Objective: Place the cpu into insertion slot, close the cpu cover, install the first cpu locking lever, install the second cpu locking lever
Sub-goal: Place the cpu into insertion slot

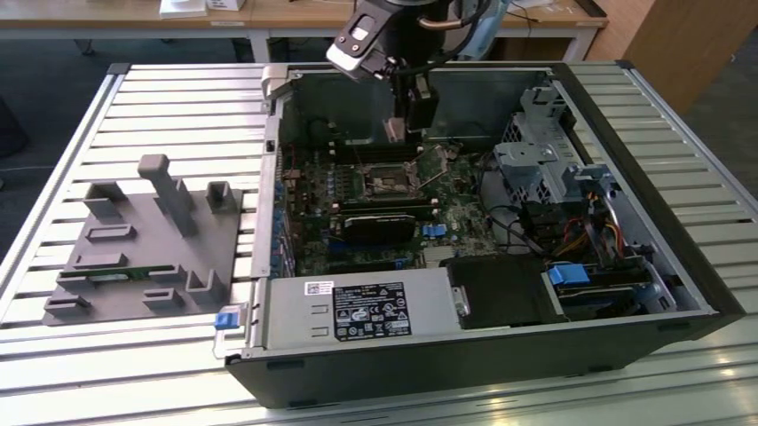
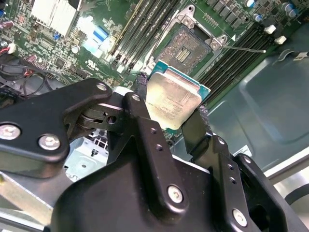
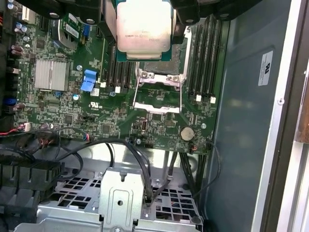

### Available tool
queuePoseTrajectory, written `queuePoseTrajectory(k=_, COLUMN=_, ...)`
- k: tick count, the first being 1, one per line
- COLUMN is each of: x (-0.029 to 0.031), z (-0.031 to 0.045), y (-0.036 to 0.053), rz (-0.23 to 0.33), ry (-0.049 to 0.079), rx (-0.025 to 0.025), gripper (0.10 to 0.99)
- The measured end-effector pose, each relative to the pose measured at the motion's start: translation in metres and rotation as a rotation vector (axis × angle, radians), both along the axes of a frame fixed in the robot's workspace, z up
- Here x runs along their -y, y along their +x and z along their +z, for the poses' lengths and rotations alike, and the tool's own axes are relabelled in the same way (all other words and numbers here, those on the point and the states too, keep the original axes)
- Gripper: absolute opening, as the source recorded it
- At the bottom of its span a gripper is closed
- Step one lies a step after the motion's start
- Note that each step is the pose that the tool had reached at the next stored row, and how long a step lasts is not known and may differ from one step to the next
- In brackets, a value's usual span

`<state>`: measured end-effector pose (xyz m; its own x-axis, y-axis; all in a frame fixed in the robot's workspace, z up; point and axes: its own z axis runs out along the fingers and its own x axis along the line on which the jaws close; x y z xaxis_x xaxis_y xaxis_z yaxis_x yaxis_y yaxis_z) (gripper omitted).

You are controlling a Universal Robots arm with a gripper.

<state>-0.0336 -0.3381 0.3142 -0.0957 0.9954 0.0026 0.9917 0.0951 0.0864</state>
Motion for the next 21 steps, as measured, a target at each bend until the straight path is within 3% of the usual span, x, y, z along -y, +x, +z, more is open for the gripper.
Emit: queuePoseTrajectory(k=21, x=0.0, z=-0.0126, y=0.0, rz=0.0, ry=0.0, rx=0.0, gripper=0.537)
